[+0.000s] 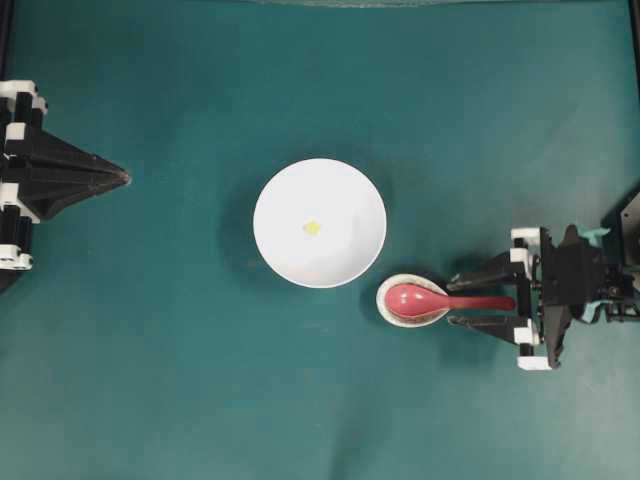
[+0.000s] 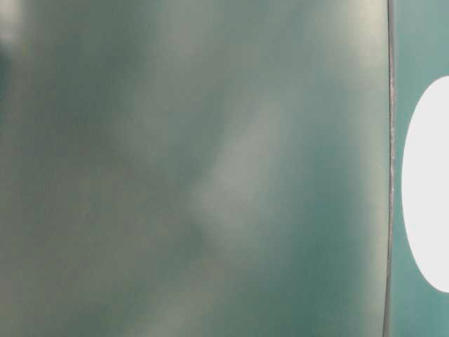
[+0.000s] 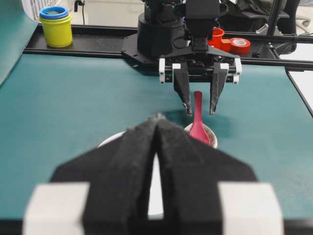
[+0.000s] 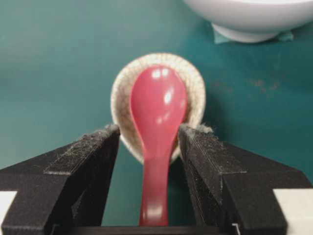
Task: Scoop the yellow hexagonal prism block from the bowl with a spoon using the right arm.
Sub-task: 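Close the right gripper on the pink spoon handle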
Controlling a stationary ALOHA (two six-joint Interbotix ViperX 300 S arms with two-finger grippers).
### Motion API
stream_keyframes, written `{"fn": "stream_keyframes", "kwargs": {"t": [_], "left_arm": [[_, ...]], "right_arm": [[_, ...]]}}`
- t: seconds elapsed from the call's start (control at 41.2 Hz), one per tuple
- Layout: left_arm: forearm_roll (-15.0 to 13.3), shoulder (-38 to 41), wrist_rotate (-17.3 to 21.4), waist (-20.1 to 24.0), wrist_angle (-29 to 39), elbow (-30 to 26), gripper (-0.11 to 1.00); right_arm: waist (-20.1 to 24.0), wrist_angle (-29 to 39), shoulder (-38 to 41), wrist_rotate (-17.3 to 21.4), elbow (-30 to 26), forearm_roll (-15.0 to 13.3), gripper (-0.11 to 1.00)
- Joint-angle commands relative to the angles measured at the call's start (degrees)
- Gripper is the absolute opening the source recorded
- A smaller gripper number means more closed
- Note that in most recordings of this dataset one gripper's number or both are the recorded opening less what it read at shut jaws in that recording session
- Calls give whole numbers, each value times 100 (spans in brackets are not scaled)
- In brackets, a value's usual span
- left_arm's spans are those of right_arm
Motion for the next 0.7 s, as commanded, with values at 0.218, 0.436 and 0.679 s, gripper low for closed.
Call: {"fn": "stream_keyframes", "kwargs": {"t": [0.218, 0.436, 0.679], "left_arm": [[9, 53, -9, 18, -18, -105, -1], [9, 53, 0, 9, 9, -105, -1], [9, 53, 0, 9, 18, -105, -1]], "right_arm": [[149, -114, 167, 255, 97, 44, 56], [176, -88, 185, 255, 114, 44, 56], [176, -97, 176, 255, 97, 62, 55]]}}
